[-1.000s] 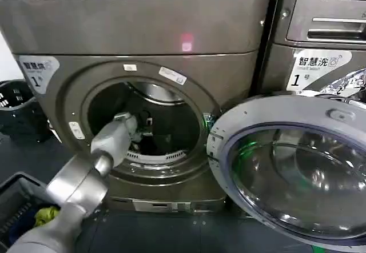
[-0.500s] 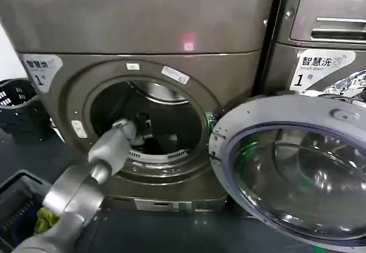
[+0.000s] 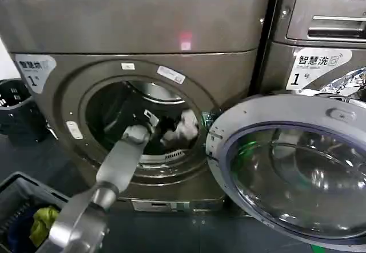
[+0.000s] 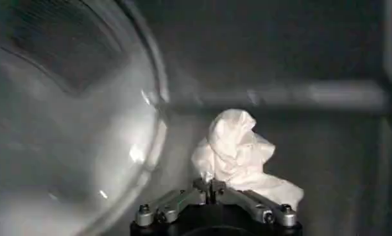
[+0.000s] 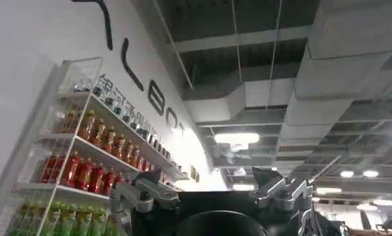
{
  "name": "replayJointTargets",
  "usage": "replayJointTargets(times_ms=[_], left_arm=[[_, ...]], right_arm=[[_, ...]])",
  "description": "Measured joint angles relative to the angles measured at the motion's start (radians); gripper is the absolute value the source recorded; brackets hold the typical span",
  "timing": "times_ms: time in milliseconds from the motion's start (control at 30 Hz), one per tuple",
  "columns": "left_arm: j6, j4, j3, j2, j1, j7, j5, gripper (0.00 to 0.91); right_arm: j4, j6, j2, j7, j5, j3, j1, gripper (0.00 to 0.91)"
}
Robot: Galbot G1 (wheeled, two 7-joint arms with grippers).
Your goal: Grasp the clothes from the dryer.
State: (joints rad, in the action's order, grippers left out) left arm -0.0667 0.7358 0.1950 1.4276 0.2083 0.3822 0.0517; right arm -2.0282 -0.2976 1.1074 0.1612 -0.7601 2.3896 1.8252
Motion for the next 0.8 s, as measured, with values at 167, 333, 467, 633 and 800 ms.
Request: replayJointTargets(times_ms=[167, 333, 467, 633, 800], left_arm=[[-0.009, 0.201, 0.057, 0.012, 0.118, -0.213, 0.076, 0.000], [-0.004, 0.376, 0.098, 0.021, 0.233, -0.378, 0.073, 0.000], [0.012, 0.473, 0.116, 0.020, 0.297, -0.459, 0.051, 0.000], [0.025, 0.535, 0.132, 0.019, 0.344, -0.524, 0.034, 0.000], [0.043, 0.567, 0.138, 0.013, 0.372, -0.560, 0.019, 0.000]], right_arm=[[-0.004, 0.019, 0.000, -0.016, 0.025, 0.001, 0.002, 0.907], [-0.008, 0.025, 0.001, -0.026, 0.034, 0.015, 0.008, 0.907], [-0.001, 0.040, -0.001, -0.026, 0.029, 0.031, 0.021, 0.907], [0.003, 0.046, -0.004, -0.027, 0.020, 0.049, 0.031, 0.907], [0.002, 0.051, -0.001, -0.029, 0.016, 0.064, 0.043, 0.907]])
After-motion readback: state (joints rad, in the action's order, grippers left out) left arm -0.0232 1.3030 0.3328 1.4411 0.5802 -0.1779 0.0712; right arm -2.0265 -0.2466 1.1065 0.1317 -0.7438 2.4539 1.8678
